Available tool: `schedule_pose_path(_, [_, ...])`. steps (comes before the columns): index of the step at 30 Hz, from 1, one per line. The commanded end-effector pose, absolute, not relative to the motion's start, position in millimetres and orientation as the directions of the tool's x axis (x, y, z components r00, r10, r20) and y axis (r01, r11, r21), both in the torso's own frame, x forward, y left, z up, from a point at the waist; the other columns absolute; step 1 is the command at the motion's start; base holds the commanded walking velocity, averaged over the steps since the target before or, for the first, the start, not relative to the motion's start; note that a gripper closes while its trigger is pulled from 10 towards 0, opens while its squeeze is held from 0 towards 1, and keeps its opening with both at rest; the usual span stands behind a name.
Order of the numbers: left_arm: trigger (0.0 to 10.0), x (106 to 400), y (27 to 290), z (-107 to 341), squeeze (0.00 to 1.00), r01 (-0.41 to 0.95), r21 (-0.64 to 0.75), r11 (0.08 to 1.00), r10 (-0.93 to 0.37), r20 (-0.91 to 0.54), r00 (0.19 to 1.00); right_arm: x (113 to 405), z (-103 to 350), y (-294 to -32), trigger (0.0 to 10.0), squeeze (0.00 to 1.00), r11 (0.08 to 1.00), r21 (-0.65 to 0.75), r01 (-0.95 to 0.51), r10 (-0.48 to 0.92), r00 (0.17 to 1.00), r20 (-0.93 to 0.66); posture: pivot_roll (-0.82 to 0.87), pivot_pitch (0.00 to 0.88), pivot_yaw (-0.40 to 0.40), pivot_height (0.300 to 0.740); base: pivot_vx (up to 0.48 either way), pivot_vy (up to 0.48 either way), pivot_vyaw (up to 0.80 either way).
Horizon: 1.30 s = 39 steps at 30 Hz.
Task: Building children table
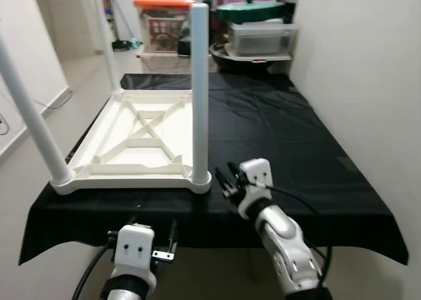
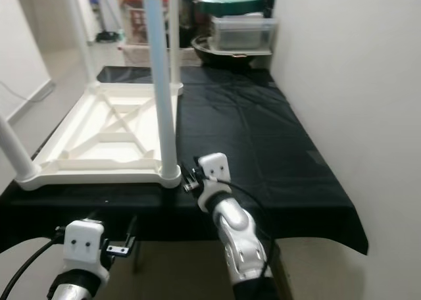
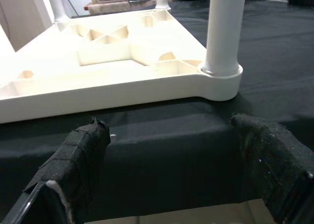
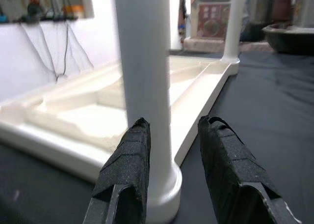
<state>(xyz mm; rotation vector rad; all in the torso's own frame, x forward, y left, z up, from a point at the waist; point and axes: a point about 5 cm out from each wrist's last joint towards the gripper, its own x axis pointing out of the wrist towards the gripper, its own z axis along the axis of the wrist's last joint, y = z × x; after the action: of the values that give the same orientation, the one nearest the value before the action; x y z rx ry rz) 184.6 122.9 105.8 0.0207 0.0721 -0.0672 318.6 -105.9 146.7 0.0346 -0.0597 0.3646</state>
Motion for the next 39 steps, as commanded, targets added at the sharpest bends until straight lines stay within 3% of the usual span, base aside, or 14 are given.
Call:
schedule_pose_path(1, [10.0, 184.4, 122.5, 103.6, 0.00, 0.074, 0.017, 0.997, -0.072, -0.085, 0.994, 325.6, 148.2, -122.7, 10.0, 0.00, 0.962, 0.055, -0.268, 0.265, 0.962, 0.063, 0.00, 0.000, -0.038, 0.740, 0.000, 0.000, 0.00])
schedule_pose_path(3, [10.0, 184.5, 122.4, 103.6, 0.00, 0.074, 0.018, 0.997, -0.073, -0.085, 0.994, 329.1, 151.3, -126.6, 10.0, 0.00, 0.968, 0.063, -0.243, 0.239, 0.969, 0.071, 0.00, 0.000, -0.038, 0.740, 0.000, 0.000, 0.00])
schedule_pose_path(4, [10.0, 184.5, 122.4, 103.5, 0.00, 0.074, 0.019, 0.997, -0.072, -0.086, 0.994, 331.7, 155.3, -131.2, 10.0, 1.00, 0.973, 0.050, -0.227, 0.222, 0.971, 0.089, 0.00, 0.000, -0.038, 0.740, 0.000, 0.000, 0.00])
schedule_pose_path(12, [10.0, 184.5, 121.9, 102.9, 0.00, 0.077, 0.018, 0.997, -0.075, -0.090, 0.993, 338.6, 169.9, -145.2, 10.0, 1.00, 0.974, 0.089, -0.210, 0.196, 0.970, 0.142, 0.00, 0.000, -0.034, 0.740, 0.000, 0.000, 0.00])
schedule_pose_path(15, [10.0, 184.4, 122.2, 102.0, 0.00, 0.081, 0.018, 0.997, -0.079, -0.095, 0.992, 336.4, 182.1, -135.5, 10.0, 1.00, 0.944, 0.143, -0.299, 0.269, 0.943, 0.196, 0.00, 0.000, -0.022, 0.740, 0.000, 0.000, 0.00])
schedule_pose_path(16, [10.0, 184.5, 122.1, 101.1, 0.00, 0.086, 0.020, 0.996, -0.083, -0.099, 0.992, 334.1, 193.4, -124.5, 10.0, 1.00, 0.897, 0.197, -0.395, 0.345, 0.906, 0.245, 0.00, 0.000, -0.022, 0.740, 0.000, 0.000, 0.00])
schedule_pose_path(22, [10.0, 183.7, 122.6, 100.4, 0.00, 0.087, 0.025, 0.996, -0.084, -0.104, 0.991, 336.7, 213.0, -119.2, 10.0, 1.00, 0.882, 0.217, -0.419, 0.347, 0.887, 0.305, 0.00, 0.000, -0.018, 0.740, 0.000, 0.000, 0.00])
schedule_pose_path(23, [10.0, 183.6, 122.7, 100.2, 0.00, 0.087, 0.027, 0.996, -0.084, -0.106, 0.991, 340.2, 225.3, -118.7, 10.0, 0.00, 0.869, 0.249, -0.428, 0.335, 0.879, 0.339, 0.00, 0.000, -0.018, 0.740, 0.000, 0.000, 0.00])
schedule_pose_path(27, [10.0, 183.0, 123.2, 100.1, 0.00, 0.090, 0.030, 0.996, -0.086, -0.108, 0.990, 346.1, 268.2, -114.1, 10.0, 0.00, 0.804, 0.326, -0.497, 0.318, 0.823, 0.470, 0.01, 0.000, -0.016, 0.740, 0.000, 0.000, 0.00])
schedule_pose_path(34, [10.0, 183.0, 122.7, 100.1, 0.00, 0.092, 0.032, 0.995, -0.089, -0.108, 0.990, 344.2, 282.3, -105.1, 10.0, 0.00, 0.770, 0.324, -0.549, 0.343, 0.785, 0.516, 0.01, 0.000, -0.015, 0.740, 0.000, 0.000, 0.00])
schedule_pose_path(39, [10.0, 183.5, 121.8, 101.2, 0.00, 0.092, 0.035, 0.995, -0.088, -0.101, 0.991, 343.6, 281.4, -80.8, 10.0, 0.00, 0.768, 0.249, -0.590, 0.421, 0.758, 0.498, 0.01, 0.000, -0.016, 0.740, 0.000, 0.000, 0.00])
